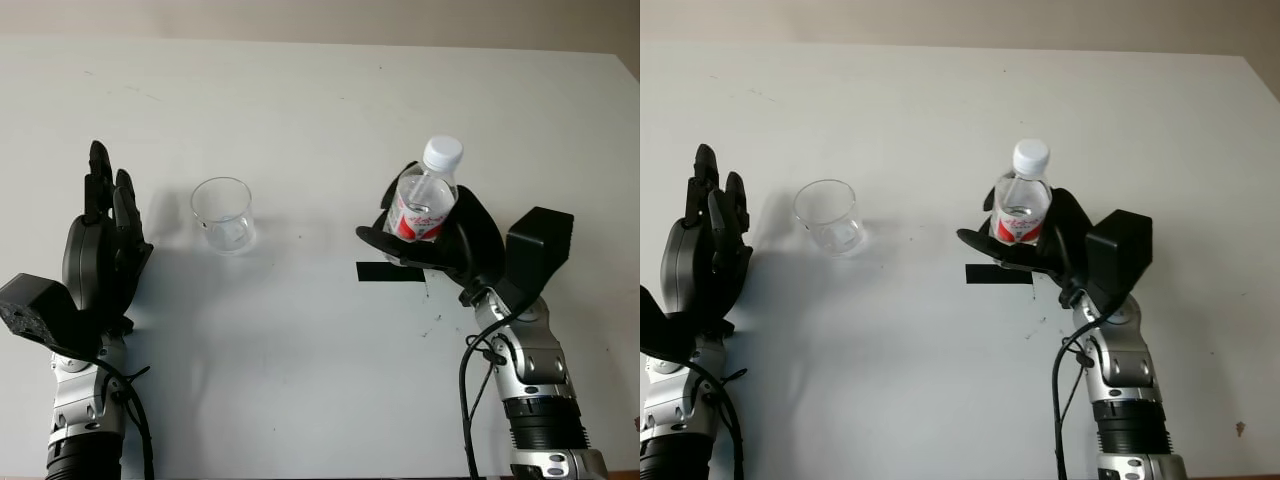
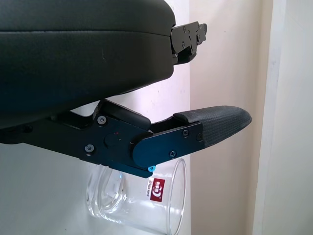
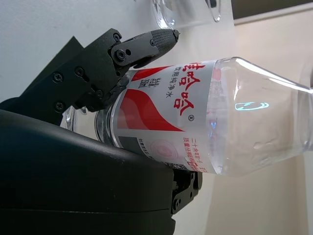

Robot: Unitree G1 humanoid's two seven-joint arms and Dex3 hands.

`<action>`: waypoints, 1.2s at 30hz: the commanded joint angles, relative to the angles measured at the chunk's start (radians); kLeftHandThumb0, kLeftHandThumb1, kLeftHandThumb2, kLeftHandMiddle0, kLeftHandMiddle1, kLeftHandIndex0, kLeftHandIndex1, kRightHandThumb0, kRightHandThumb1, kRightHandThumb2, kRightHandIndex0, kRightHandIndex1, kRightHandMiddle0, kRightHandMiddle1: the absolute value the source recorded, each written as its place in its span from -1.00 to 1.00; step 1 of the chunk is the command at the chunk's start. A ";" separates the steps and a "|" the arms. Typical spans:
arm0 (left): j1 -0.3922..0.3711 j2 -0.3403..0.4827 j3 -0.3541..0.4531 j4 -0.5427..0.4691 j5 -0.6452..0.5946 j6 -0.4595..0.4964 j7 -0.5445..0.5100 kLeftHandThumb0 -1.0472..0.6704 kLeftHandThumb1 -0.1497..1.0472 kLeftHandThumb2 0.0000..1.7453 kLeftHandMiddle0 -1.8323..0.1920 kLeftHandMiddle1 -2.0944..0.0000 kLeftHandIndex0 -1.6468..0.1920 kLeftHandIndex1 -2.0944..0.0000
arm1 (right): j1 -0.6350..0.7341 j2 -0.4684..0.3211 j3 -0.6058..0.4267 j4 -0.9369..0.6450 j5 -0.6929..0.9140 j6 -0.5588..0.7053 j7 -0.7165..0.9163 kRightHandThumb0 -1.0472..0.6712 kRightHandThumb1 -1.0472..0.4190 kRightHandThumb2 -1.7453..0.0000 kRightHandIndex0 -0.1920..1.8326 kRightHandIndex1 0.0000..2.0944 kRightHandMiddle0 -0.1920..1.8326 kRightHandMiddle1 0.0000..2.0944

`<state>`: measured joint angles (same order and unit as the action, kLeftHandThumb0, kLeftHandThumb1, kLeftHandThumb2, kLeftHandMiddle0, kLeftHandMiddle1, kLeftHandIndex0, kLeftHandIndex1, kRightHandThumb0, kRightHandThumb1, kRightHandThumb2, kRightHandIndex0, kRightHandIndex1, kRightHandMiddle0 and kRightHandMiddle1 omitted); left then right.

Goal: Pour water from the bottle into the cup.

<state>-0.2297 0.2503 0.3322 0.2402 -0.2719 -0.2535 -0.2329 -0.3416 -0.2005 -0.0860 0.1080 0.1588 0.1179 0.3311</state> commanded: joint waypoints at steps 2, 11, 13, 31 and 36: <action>0.024 0.010 0.007 -0.015 -0.006 -0.002 -0.005 -0.68 1.00 -0.21 0.99 0.96 1.00 1.00 | 0.016 -0.014 -0.007 -0.045 0.008 0.022 -0.005 -0.11 -1.00 0.62 -0.03 1.00 -0.84 1.00; 0.022 0.013 0.013 -0.011 -0.013 0.001 -0.016 -0.68 1.00 -0.21 0.99 0.96 1.00 1.00 | 0.033 -0.003 -0.006 -0.055 0.016 0.052 -0.023 -0.13 -1.00 0.65 -0.24 1.00 -0.91 1.00; 0.023 0.011 0.014 -0.010 -0.017 0.000 -0.018 -0.67 1.00 -0.22 0.99 0.96 1.00 1.00 | 0.038 0.001 -0.003 -0.057 0.020 0.057 -0.025 -0.13 -1.00 0.65 -0.26 1.00 -0.91 1.00; 0.004 0.018 0.017 -0.003 -0.028 0.007 -0.022 -0.68 1.00 -0.24 0.99 0.95 1.00 1.00 | 0.074 0.037 0.037 -0.037 -0.020 0.007 -0.065 -0.19 -1.00 0.69 -0.55 1.00 -1.00 1.00; 0.007 0.021 0.014 -0.013 -0.016 0.020 0.005 -0.68 1.00 -0.25 0.96 0.94 0.99 0.99 | 0.083 0.038 0.050 -0.038 -0.059 -0.014 -0.098 -0.26 -1.00 0.76 -0.70 1.00 -1.00 0.97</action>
<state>-0.2253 0.2638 0.3425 0.2376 -0.2959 -0.2369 -0.2316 -0.2724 -0.1626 -0.0400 0.0814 0.1090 0.1189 0.2397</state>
